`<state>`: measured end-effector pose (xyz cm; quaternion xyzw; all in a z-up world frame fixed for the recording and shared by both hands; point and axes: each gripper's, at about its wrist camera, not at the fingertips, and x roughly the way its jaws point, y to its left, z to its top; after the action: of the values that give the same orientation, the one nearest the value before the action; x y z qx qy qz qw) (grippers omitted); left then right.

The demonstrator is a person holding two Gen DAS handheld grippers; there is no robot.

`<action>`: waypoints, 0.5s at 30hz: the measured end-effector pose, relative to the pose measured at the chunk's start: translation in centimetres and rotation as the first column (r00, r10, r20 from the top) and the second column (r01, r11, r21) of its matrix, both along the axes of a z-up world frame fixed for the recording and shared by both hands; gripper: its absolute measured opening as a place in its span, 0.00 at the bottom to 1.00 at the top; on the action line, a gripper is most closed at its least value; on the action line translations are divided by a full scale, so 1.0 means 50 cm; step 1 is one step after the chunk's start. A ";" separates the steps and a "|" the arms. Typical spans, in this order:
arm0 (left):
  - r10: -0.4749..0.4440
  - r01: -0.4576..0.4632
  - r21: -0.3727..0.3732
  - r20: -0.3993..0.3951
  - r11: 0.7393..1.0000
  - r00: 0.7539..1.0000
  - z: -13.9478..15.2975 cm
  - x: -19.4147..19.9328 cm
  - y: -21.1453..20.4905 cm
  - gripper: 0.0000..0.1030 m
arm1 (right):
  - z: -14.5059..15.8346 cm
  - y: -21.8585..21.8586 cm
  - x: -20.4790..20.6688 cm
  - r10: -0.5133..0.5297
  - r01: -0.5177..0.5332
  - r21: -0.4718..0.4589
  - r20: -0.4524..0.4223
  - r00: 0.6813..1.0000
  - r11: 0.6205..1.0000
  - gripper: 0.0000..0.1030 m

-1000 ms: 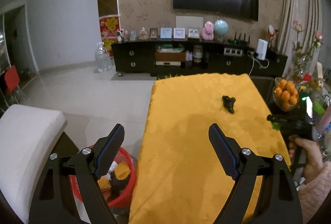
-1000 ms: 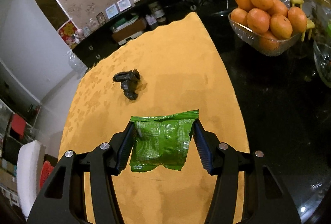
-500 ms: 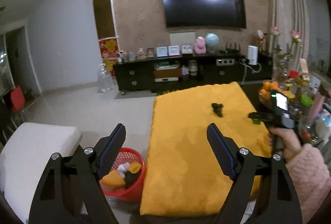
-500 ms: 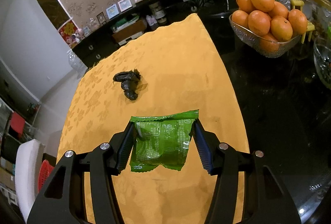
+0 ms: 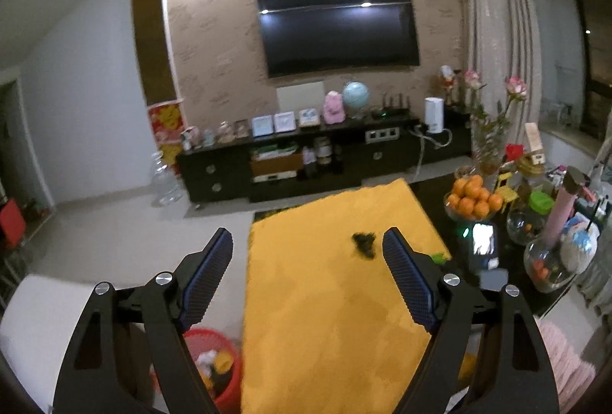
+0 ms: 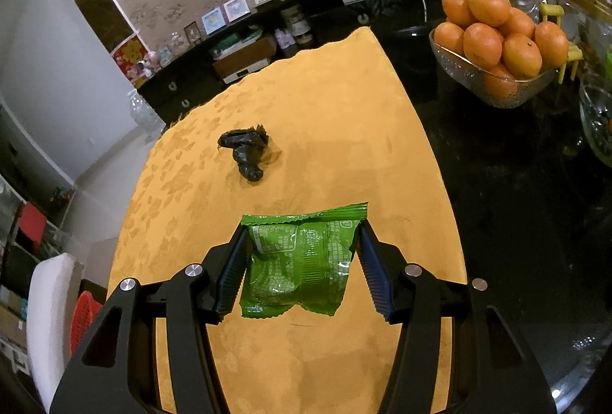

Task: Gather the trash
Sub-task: 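Move the left tool across the table to the black plastic bag while the right tool holds the packet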

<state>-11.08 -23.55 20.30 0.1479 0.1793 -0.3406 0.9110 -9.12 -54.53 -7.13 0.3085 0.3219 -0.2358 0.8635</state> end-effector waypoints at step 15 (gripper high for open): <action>0.032 -0.030 0.156 -0.016 0.987 0.999 -0.148 0.257 -0.364 0.76 | 0.005 -0.028 -0.030 -0.071 0.070 0.001 0.008 0.997 0.998 0.52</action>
<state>1.76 -41.76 12.89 0.2127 0.2159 -0.3127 0.9002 -10.61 -55.95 -6.88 0.3210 0.3076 -0.2647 0.8557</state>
